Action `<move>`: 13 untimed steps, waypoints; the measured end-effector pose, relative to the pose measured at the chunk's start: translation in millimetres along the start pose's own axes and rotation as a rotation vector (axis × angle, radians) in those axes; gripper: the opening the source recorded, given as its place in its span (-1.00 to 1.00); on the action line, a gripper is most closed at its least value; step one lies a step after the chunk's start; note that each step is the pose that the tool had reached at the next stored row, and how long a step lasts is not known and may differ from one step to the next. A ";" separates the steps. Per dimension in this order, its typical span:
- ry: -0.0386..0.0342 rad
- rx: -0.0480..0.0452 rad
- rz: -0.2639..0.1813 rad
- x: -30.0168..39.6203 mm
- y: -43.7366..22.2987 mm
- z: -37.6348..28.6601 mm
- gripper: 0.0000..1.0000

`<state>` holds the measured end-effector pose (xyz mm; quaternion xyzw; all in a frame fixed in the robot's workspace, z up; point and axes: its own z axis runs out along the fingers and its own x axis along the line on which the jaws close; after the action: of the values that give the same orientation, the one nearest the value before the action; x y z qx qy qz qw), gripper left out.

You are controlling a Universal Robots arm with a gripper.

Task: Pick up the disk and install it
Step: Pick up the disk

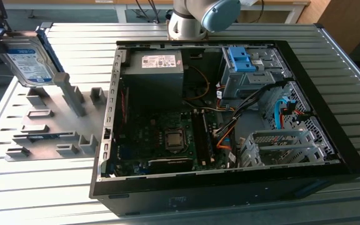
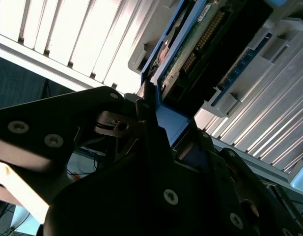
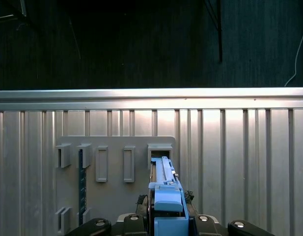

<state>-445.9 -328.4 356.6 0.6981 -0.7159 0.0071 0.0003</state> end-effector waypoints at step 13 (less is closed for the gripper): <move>0.0001 -0.0001 0.000 0.1 0.0 -2.6 -0.26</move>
<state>-445.9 -328.4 359.2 0.6982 -0.7159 0.0071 0.0003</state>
